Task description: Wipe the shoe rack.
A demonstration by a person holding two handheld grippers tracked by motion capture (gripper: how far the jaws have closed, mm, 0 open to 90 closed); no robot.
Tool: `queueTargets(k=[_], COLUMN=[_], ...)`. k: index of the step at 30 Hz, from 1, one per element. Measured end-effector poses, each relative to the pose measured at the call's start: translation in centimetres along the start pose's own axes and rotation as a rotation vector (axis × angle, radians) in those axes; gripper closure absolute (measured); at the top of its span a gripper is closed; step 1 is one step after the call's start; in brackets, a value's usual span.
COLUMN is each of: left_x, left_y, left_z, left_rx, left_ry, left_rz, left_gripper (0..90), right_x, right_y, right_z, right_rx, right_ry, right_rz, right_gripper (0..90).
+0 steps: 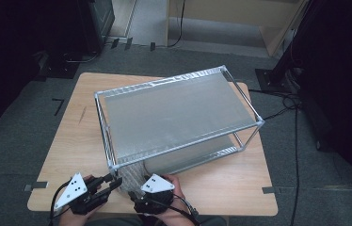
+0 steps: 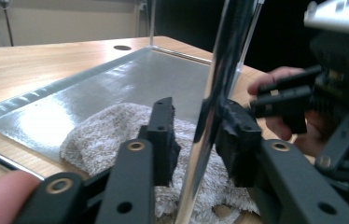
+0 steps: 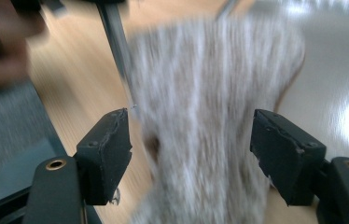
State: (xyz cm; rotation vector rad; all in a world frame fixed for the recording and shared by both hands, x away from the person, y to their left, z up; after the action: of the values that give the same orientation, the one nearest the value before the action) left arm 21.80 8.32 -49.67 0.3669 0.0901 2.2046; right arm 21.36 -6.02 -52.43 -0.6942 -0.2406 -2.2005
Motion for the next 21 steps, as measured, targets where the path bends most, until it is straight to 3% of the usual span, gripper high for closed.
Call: queueTargets(k=[3, 5, 7, 11, 12, 21], left_x=[-0.2, -0.2, -0.1, -0.1, -0.1, 0.0], left_y=[0.3, 0.4, 0.4, 0.3, 0.3, 0.2], left_z=[0.0, 0.0, 0.0, 0.0, 0.0, 0.0], left_rx=[-0.02, -0.028, -0.038, -0.03, -0.033, -0.036], left_ry=[-0.007, -0.012, -0.017, -0.01, -0.01, -0.015], left_rz=[0.0, 0.007, 0.015, 0.01, 0.01, 0.012], left_gripper=[78.4, 79.3, 79.9, 80.1, 80.1, 80.2], right_x=[-0.8, -2.3, -3.1, -2.8, -2.4, 0.1], right_y=[-0.1, 0.0, -0.2, 0.1, 0.8, 6.3], right_z=[0.8, 0.2, -0.5, -0.9, -1.3, -3.1], right_rx=[-0.015, -0.013, -0.007, 0.043, 0.051, -0.008], right_ry=[0.032, -0.015, -0.035, -0.038, -0.046, -0.06], right_rz=[-0.036, -0.075, -0.076, -0.113, -0.136, -0.233], right_gripper=[39.3, 56.0, 63.0, 66.0, 66.5, 66.7])
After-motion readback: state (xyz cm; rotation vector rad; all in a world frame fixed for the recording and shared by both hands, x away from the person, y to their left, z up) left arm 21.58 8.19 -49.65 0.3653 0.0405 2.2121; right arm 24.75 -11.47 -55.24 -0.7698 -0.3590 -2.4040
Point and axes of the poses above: each handheld gripper's, and its own axes: x roughly backward along the jaws, z roughly out of its top, y roughly to its right, the point moved 7 cm from there along -x, roughly forward along the jaws, and after that the axes turned 3 degrees about x, right-handed, at the moved point
